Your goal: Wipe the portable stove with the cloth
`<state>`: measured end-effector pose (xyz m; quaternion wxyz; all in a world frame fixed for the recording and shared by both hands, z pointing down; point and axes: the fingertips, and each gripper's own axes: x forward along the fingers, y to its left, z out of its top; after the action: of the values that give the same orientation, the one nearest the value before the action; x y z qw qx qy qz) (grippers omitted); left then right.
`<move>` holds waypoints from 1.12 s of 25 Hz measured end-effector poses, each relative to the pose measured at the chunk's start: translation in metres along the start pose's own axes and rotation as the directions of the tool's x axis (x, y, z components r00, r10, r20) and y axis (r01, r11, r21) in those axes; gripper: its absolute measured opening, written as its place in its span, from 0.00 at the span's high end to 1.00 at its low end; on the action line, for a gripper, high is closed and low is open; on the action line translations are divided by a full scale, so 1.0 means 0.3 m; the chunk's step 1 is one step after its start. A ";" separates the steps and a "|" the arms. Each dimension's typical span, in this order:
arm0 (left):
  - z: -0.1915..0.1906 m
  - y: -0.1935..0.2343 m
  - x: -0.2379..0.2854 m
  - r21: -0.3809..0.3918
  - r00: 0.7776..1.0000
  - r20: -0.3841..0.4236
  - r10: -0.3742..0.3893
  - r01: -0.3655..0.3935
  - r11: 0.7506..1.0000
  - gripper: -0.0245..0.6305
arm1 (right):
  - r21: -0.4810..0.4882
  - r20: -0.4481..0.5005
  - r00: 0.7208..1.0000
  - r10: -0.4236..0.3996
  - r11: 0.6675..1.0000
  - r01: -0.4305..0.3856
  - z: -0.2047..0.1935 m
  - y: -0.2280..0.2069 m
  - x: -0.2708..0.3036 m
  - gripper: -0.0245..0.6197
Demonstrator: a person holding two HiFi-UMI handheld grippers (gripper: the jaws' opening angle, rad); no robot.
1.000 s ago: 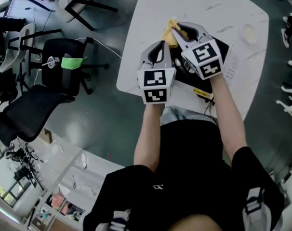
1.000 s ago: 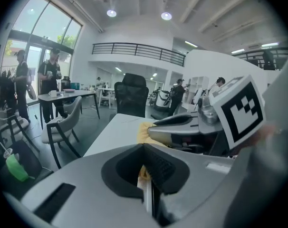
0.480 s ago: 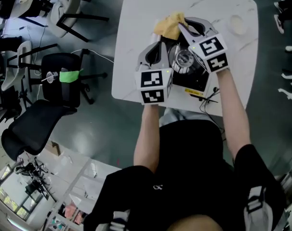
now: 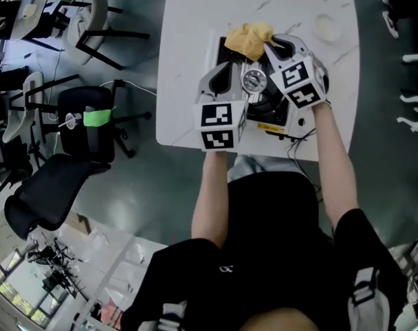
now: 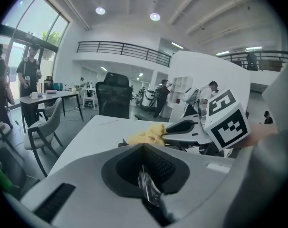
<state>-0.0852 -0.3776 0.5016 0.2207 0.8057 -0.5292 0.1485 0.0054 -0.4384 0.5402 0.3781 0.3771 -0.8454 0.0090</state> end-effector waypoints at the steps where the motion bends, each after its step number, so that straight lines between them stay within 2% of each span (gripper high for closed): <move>1: 0.003 -0.006 -0.005 0.001 1.000 0.002 -0.004 0.004 1.000 0.97 | 0.007 -0.010 1.000 -0.017 1.000 0.017 -0.013 -0.018 -0.015 0.89; 5: 0.007 -0.034 -0.022 0.000 1.000 0.012 -0.021 0.021 1.000 0.97 | 0.043 -0.041 0.995 -0.086 0.995 0.088 -0.077 -0.081 -0.081 0.90; 10: 0.009 -0.045 -0.041 -0.005 0.999 0.016 -0.031 0.032 0.999 0.97 | 0.119 -0.038 0.983 -0.178 0.976 0.182 -0.127 -0.113 -0.174 0.90; 15: 0.024 -0.069 -0.071 -0.008 0.998 0.031 -0.046 0.046 0.999 0.97 | 0.202 0.025 0.943 -0.332 0.925 0.321 -0.111 -0.157 -0.299 0.90; 18: 0.033 -0.068 -0.099 -0.028 0.998 0.047 -0.049 0.050 0.998 0.97 | 0.210 0.040 0.920 -0.390 0.903 0.374 -0.099 -0.177 -0.364 0.90; 21: 0.037 -0.067 -0.131 -0.045 0.996 0.070 -0.050 0.053 0.998 0.97 | 0.181 0.034 0.929 -0.370 0.916 0.358 -0.108 -0.145 -0.397 0.90; 28: 0.032 -0.070 -0.235 -0.061 0.994 0.102 -0.036 0.042 0.997 0.97 | 0.128 -0.040 0.975 -0.218 0.967 0.221 -0.182 0.047 -0.344 0.91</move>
<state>-0.0938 -0.3199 0.4559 0.2220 0.8150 -0.5282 0.0866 0.0752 -0.3468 0.5164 0.3620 0.4921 -0.7912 0.0276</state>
